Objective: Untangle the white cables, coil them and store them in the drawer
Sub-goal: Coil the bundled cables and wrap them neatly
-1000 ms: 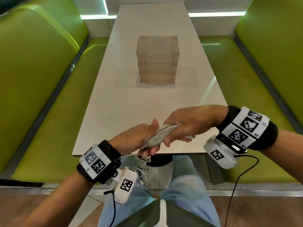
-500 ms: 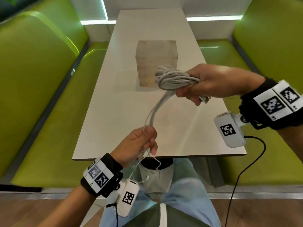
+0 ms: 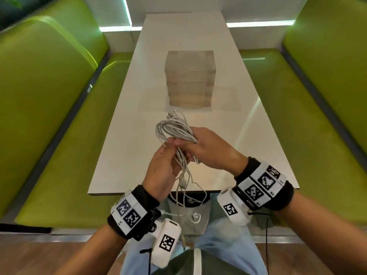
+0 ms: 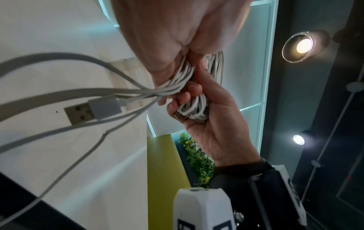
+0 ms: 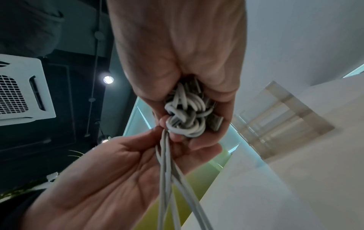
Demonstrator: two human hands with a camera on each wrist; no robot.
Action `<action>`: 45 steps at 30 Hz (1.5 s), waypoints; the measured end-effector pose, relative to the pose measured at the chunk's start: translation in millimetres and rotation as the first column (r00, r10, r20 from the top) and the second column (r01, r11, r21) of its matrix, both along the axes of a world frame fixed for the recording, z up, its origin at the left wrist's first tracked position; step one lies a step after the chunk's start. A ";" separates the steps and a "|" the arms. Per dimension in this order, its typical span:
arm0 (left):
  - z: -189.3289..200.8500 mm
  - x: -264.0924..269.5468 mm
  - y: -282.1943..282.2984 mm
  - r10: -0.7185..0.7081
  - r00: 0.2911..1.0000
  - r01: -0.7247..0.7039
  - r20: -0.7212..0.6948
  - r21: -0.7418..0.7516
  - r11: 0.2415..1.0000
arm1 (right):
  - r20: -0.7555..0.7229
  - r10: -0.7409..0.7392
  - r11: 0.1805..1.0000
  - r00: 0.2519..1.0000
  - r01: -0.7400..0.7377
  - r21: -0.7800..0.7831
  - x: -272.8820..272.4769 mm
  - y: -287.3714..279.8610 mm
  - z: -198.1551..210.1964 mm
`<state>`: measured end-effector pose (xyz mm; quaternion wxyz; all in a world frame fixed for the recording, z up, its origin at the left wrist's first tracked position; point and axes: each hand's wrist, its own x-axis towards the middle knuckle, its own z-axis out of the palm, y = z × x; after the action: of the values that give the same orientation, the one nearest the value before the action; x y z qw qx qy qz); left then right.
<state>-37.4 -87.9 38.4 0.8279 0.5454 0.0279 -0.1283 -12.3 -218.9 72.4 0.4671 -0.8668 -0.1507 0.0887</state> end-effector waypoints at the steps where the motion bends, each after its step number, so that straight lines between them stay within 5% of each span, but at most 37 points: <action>1: 0.2 -0.4 -0.1 0.002 1.000 -0.003 -0.016 -0.015 1.000 | 0.004 -0.003 1.000 1.000 0.003 -0.011 -0.3 1.3 -1.5; 5: 2.6 0.2 -1.1 -0.092 0.995 0.088 -0.026 -0.112 0.990 | 0.026 0.013 0.996 1.000 -0.011 -0.093 1.7 2.1 -5.1; 13: -3.2 2.3 5.6 -0.296 0.954 0.294 -0.048 -0.059 0.954 | -0.001 0.096 0.958 0.995 -0.092 -0.271 -4.2 3.4 -4.9; 20: 1.6 1.5 6.1 -0.306 0.951 0.294 0.052 0.165 0.941 | -0.073 0.080 0.972 0.994 -0.094 -0.217 -6.3 -7.7 2.8; 25: 8.2 6.6 15.2 -0.292 0.946 0.223 0.139 0.372 0.901 | -0.124 0.076 0.994 0.989 -0.066 0.085 -11.6 -2.4 -3.2; 30: 7.6 24.6 29.7 -0.161 0.979 0.171 0.125 -0.073 0.983 | -0.216 0.230 0.939 0.949 -0.159 0.304 -17.2 5.8 -7.1; 32: 8.8 27.1 31.6 -0.212 0.955 0.243 0.208 -0.137 0.960 | -0.209 0.297 0.934 0.932 -0.238 0.266 -16.5 9.9 -5.8; 35: 19.5 22.7 27.1 -0.145 0.968 0.168 0.203 -0.098 0.981 | -0.213 0.374 0.925 0.903 -0.345 0.158 -10.7 10.6 -1.3; 39: 25.1 17.7 18.3 -0.076 0.973 0.070 0.216 0.034 0.997 | -0.326 0.490 0.872 0.808 -0.457 0.178 -8.8 2.6 -2.2; 41: 25.0 15.9 14.6 -0.105 0.969 0.087 0.225 0.085 0.993 | -0.453 0.516 0.853 0.727 -0.384 0.354 -10.0 -3.0 -9.6; 45: 23.2 11.4 7.5 -0.146 0.959 0.130 0.244 0.084 0.988 | -0.507 0.705 0.661 0.495 -0.201 0.723 -11.8 -6.6 -17.6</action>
<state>-26.1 -80.4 61.6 0.7951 0.5852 -0.1103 -0.1150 -24.1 -225.5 54.8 0.6783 -0.4820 -0.1965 0.5186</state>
